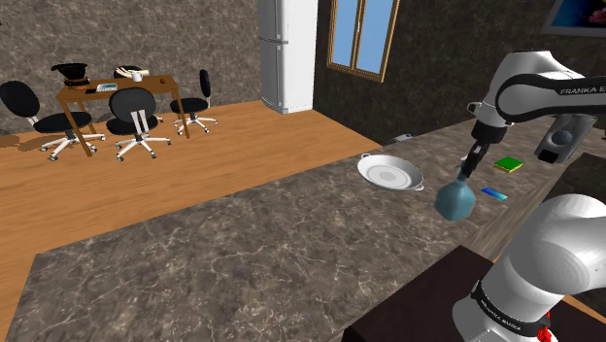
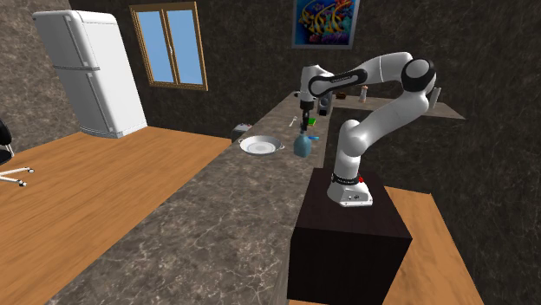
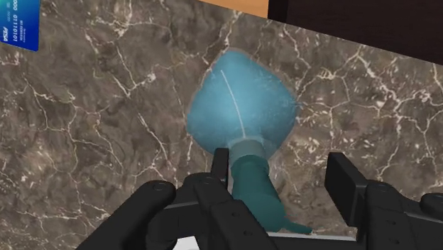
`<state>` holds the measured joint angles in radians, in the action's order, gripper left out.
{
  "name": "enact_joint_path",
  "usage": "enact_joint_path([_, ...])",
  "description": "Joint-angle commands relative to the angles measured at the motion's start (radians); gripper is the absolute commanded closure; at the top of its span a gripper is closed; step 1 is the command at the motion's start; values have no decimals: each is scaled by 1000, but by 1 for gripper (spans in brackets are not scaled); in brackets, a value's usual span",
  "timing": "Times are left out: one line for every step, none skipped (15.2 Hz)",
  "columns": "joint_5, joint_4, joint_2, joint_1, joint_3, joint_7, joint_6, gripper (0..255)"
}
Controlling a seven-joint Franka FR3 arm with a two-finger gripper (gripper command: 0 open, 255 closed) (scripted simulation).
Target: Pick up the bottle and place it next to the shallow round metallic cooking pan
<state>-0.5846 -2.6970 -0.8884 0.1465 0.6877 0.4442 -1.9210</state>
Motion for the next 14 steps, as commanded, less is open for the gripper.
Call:
enact_joint_path([1, -3, 2, -1, 1, -1, 1, 0])
enact_joint_path([1, -2, 2, -1, 0, -1, 2, 0])
enact_joint_path([1, -2, 3, -1, 1, -1, 1, 0])
enact_joint_path([1, -2, 3, -1, 1, -1, 1, 0])
enact_joint_path([-1, -4, 1, 1, 3, 1, 1, 0])
enact_joint_path([15, 21, -11, -1, -18, 4, 37, 0])
enact_joint_path([32, 46, -20, -4, -37, 7, 73, 0])
enact_joint_path([47, 73, -27, -8, -55, 10, 107, 0])
enact_joint_path([59, 94, -31, -11, -69, 12, 133, 0])
enact_joint_path([59, 94, -31, -11, -69, 12, 133, 0])
enact_joint_path([59, 94, -31, -11, -69, 12, 133, 0])
enact_joint_path([59, 94, -31, -10, -69, 12, 133, 0])
enact_joint_path([59, 94, -31, -10, -69, 12, 133, 0])
enact_joint_path([59, 94, -31, -10, -69, 12, 133, 0])
